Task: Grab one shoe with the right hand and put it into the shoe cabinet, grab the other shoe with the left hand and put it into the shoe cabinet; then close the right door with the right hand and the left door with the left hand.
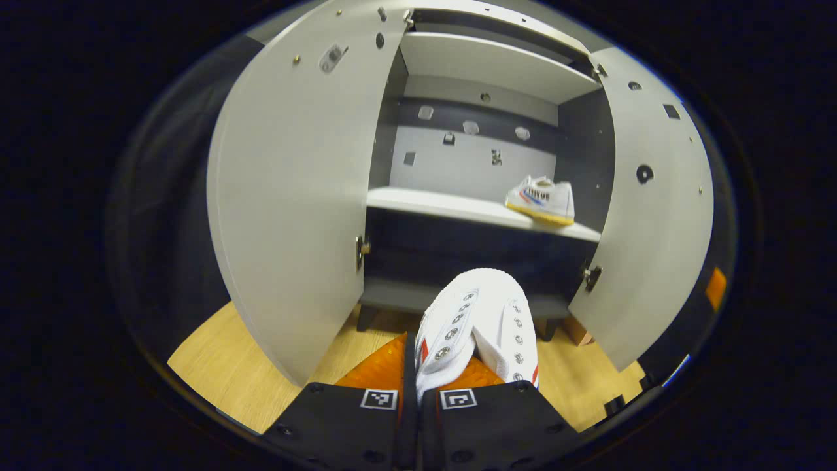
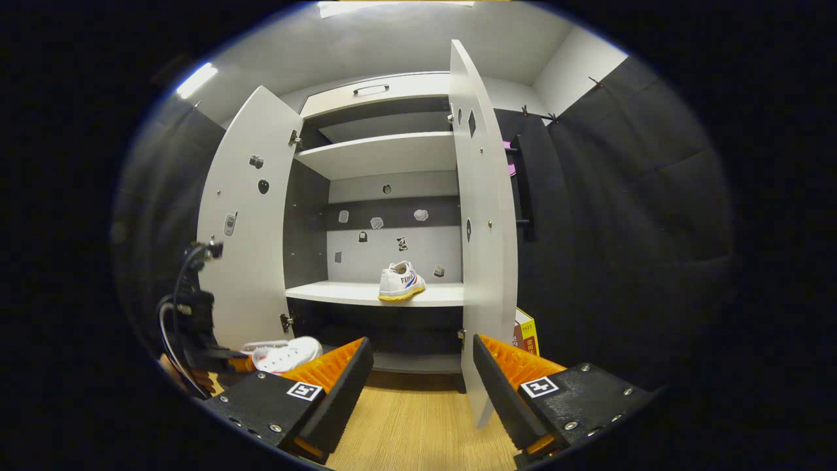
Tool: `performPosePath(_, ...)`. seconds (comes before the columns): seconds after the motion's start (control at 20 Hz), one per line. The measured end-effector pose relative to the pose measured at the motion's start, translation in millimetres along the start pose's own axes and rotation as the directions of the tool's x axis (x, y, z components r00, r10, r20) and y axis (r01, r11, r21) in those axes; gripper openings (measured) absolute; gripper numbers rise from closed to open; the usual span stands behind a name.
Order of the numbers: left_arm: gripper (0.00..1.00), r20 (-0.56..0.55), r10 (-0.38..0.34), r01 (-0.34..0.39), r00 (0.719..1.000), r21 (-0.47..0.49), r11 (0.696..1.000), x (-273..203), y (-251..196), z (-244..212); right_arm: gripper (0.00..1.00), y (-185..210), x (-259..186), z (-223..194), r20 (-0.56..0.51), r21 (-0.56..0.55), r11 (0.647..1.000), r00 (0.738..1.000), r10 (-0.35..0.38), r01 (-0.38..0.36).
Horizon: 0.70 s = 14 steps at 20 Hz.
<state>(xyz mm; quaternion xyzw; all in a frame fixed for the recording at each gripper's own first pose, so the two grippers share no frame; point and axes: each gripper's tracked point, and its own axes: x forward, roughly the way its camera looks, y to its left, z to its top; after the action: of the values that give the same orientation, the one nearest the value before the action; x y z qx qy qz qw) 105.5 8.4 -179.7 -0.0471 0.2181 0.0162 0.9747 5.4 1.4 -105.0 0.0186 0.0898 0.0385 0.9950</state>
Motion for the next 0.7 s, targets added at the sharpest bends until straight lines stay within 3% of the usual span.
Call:
performPosePath(0.25, 0.1, 0.125, 0.013, -0.011, 0.992, -0.012, 1.0, 9.7, -15.7, 116.3, 0.94, -0.5, -3.3, 2.7, 0.006, 0.006, 1.0, 1.0, 0.001, -0.001)
performPosePath(0.4, 0.1, 0.069, -0.037, 0.04, 0.997, -0.044, 0.998, 74.0, -39.7, 161.3, 0.94, -5.3, -6.5, 4.9, 0.007, -0.002, 1.0, 1.0, -0.012, 0.012)
performPosePath(0.5, 0.1, 0.007, -0.047, 0.047, 0.999, -0.05, 0.998, 121.9, -53.8, 168.9, 0.94, -11.5, -9.6, 5.3, 0.006, -0.01, 0.999, 0.999, -0.035, 0.035)
performPosePath(0.7, 0.1, -0.137, 0.011, -0.016, 0.991, -0.031, 0.999, 211.0, -65.6, 154.8, 0.94, -23.6, -14.9, 4.4, -0.005, -0.002, 0.997, 0.997, -0.074, 0.074)
